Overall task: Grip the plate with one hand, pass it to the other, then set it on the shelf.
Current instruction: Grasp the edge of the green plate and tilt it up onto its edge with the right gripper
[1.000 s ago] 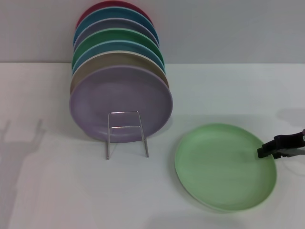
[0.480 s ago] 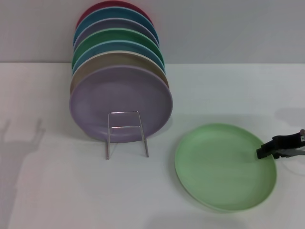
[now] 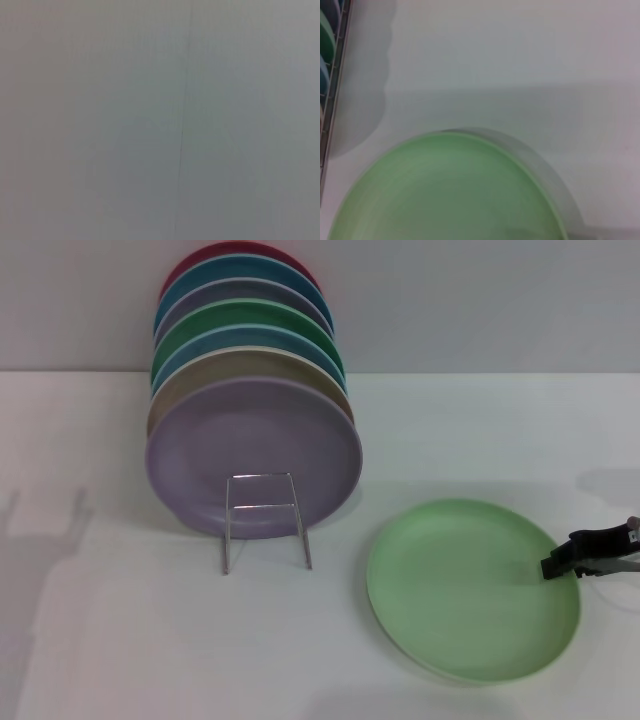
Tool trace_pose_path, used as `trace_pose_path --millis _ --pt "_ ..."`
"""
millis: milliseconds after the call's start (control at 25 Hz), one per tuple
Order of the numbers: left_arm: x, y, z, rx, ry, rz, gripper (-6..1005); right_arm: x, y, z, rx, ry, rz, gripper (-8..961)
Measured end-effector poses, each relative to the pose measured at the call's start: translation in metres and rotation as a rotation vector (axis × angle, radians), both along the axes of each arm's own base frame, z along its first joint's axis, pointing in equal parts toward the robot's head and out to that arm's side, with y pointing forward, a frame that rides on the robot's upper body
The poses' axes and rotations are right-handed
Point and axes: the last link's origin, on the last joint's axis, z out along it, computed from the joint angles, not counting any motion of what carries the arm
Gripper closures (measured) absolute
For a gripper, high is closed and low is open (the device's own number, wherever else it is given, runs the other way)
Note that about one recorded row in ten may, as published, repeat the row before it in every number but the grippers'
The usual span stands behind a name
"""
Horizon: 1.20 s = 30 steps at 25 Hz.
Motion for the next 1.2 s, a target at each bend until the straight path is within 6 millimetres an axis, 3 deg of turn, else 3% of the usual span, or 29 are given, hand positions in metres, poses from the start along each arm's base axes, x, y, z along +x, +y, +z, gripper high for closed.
trace_pose_path --millis 360,480,920,1200 --pt "0.0001 -0.0005 0.0003 0.002 0.000 -0.001 162 0.0013 0.0002 0.0009 -0.003 -0.014 0.001 723" --pt "0.0002 -0.0007 0.0005 0.003 0.000 -0.003 162 0.0018 0.0004 0.0011 -0.003 -0.020 0.001 820" --pt "0.0001 -0.0003 0.0010 0.006 0.000 -0.002 162 0.0024 0.0010 0.0005 -0.003 -0.031 0.017 824" --pt "-0.0008 0.0000 0.0026 0.012 0.000 0.001 162 0.0018 0.0016 -0.0010 -0.009 -0.034 0.030 897"
